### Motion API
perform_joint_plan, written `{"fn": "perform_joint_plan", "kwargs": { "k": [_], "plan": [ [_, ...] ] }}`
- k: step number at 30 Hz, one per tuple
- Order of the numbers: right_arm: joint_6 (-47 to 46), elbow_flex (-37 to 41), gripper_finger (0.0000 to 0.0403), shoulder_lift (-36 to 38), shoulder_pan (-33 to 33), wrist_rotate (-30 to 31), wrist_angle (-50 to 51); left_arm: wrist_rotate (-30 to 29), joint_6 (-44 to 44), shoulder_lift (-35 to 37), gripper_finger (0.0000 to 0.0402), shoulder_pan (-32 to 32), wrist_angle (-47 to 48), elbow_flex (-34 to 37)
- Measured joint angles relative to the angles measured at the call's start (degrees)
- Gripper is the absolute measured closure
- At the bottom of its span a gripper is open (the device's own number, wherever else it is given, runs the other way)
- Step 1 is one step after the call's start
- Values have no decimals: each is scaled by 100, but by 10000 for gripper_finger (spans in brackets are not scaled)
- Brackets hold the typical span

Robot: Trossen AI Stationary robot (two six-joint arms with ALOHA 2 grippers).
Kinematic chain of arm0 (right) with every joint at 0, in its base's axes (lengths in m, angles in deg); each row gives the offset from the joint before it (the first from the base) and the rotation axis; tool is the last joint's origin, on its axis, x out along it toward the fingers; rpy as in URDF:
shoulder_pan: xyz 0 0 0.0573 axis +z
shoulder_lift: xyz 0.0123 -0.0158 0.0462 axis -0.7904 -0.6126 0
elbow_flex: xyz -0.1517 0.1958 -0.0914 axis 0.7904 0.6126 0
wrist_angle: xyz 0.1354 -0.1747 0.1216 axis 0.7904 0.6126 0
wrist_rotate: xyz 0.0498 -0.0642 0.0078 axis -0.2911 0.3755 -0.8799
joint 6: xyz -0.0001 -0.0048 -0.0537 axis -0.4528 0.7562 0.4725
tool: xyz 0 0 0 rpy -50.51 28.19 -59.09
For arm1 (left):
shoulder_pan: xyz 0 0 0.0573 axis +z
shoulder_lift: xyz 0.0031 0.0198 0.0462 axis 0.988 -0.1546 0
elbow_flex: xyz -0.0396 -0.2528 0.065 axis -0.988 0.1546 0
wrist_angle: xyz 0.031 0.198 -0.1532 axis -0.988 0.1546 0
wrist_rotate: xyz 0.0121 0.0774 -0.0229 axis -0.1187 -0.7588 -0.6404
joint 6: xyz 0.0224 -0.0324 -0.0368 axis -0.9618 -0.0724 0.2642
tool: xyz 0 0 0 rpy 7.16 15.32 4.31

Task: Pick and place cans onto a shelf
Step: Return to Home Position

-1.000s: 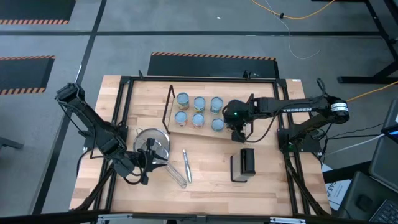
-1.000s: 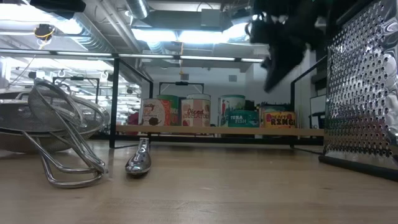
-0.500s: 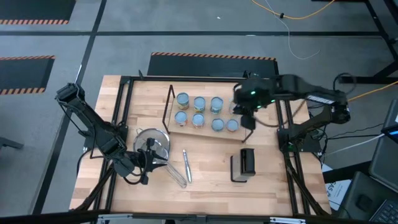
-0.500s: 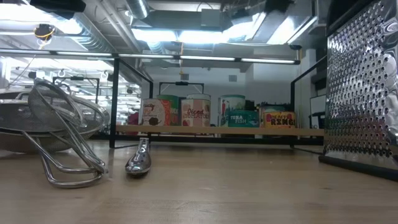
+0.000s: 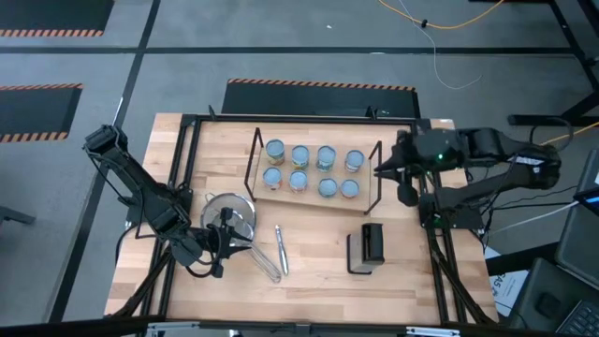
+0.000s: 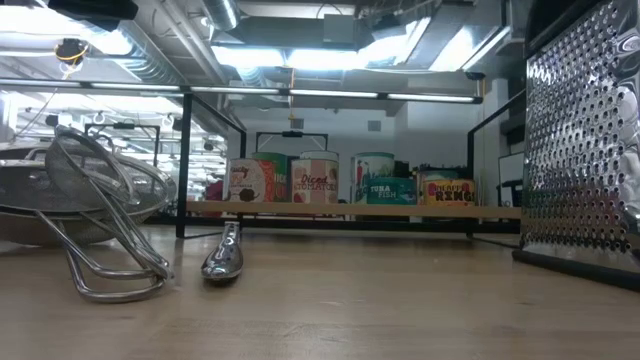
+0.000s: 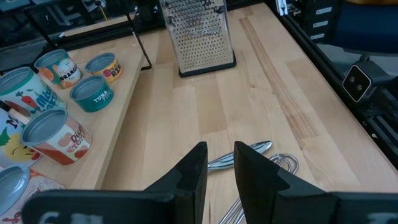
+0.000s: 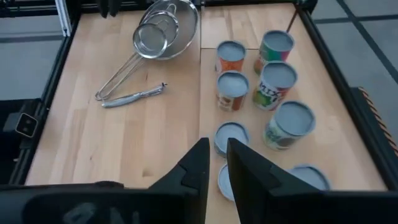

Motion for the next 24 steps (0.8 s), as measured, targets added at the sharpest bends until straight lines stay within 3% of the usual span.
{"fn": "perform_joint_plan", "kwargs": {
  "k": [12, 24],
  "plan": [
    [13, 3114, 341, 1469, 85, -111, -2809, 0, 4, 0, 330, 2, 0, 0],
    [94, 4665, 341, 3176, 81, -493, -4202, 1, 9, 0, 330, 1, 0, -2]
  ]
}}
